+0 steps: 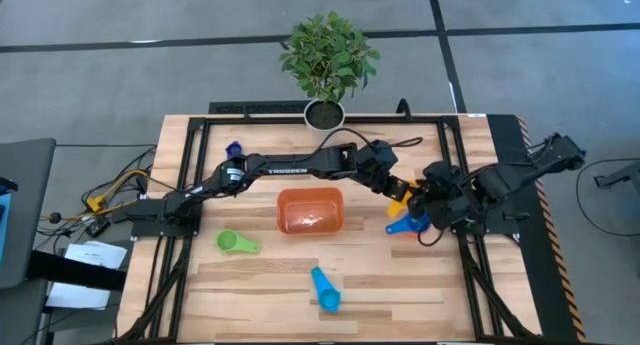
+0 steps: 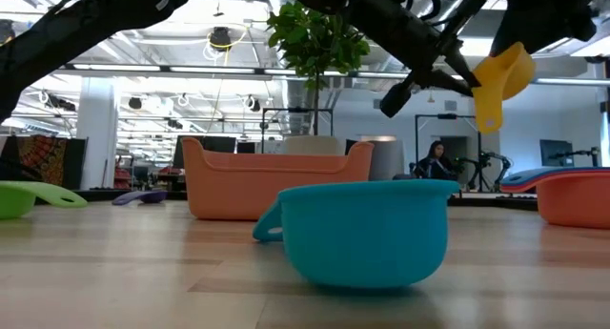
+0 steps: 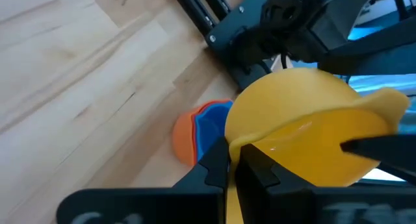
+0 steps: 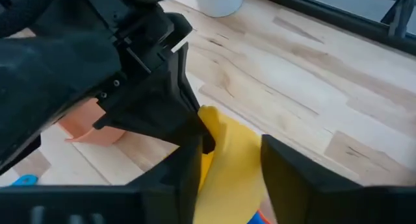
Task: Nest measuring cups in basket
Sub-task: Stack the yellow measuring cup on top of the blue measuring cup
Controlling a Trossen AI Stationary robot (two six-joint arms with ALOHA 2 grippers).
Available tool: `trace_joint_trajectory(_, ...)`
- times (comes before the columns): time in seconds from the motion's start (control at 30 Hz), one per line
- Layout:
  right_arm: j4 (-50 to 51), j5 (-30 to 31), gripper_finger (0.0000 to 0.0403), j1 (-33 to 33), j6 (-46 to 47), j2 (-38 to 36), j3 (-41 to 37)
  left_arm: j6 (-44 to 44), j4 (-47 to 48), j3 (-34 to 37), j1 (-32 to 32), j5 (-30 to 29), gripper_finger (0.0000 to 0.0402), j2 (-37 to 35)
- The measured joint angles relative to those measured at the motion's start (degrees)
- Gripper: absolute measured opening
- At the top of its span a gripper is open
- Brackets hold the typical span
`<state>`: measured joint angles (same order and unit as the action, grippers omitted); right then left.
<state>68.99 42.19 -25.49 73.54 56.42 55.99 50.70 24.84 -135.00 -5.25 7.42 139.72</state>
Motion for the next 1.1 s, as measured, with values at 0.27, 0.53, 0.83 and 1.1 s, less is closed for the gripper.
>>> trace_joint_trajectory(0.27,0.35,-4.31,0.0077,0.56,0.11,-0.37,0.17,0.01,-1.0,0.15,-0.08,4.14,0.0,0.2)
trace_joint_trajectory(0.53,0.93,-8.75,0.007,0.45,-1.64,-0.35,0.22,-3.0,-0.66,0.17,-0.32,8.69,0.0001,0.28)
trace_joint_trajectory(0.83,-0.16,-12.17,0.0015,0.48,-1.61,-3.73,0.06,-4.5,-0.09,0.11,-0.23,10.36,0.0001,0.28)
trace_joint_trajectory(1.1,-0.79,-15.11,0.0013,0.43,-0.26,-10.71,-0.09,-4.57,-3.04,-0.11,-0.21,13.03,0.003,-0.02)
